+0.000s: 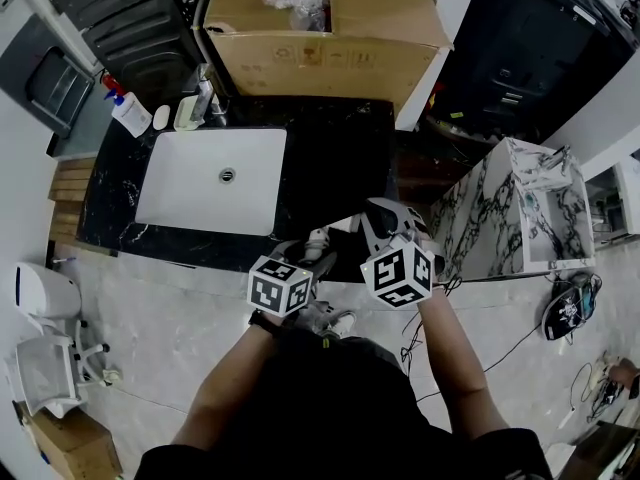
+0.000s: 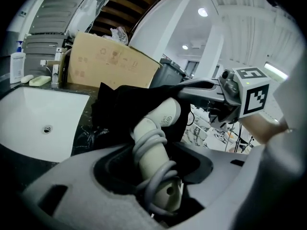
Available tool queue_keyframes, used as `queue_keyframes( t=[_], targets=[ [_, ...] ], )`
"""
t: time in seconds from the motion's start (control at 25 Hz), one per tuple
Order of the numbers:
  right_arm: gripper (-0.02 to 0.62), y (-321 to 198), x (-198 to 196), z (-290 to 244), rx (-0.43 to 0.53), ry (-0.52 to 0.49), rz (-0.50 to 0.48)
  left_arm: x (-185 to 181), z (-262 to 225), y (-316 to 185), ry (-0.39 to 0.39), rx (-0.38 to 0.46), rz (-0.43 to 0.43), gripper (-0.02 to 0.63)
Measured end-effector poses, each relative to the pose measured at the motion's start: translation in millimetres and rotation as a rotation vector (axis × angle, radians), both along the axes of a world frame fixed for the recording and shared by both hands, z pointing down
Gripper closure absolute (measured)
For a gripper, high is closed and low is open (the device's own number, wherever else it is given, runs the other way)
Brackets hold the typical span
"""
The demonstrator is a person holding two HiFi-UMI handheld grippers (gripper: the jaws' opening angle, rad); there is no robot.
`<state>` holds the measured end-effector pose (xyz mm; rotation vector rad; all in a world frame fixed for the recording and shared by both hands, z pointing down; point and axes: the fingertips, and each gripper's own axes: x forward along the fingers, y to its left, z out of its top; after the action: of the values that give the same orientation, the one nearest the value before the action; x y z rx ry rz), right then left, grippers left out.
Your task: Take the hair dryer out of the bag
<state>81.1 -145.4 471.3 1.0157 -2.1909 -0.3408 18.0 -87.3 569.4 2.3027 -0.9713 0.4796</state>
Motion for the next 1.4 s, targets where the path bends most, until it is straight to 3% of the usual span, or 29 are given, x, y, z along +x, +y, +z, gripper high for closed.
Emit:
queue_keyframes(
  t=[0.64,1.4],
  targets=[
    [0.562,-26,11,5,-0.044,-0.056,0.032,-8,-15,16,0.092,0.022,0.049,0.365],
    [0.561,-56,4,6,-0.069,-0.032,0.058,-23,-66,29,0.217,0.05,0.154,0.365]
  ],
)
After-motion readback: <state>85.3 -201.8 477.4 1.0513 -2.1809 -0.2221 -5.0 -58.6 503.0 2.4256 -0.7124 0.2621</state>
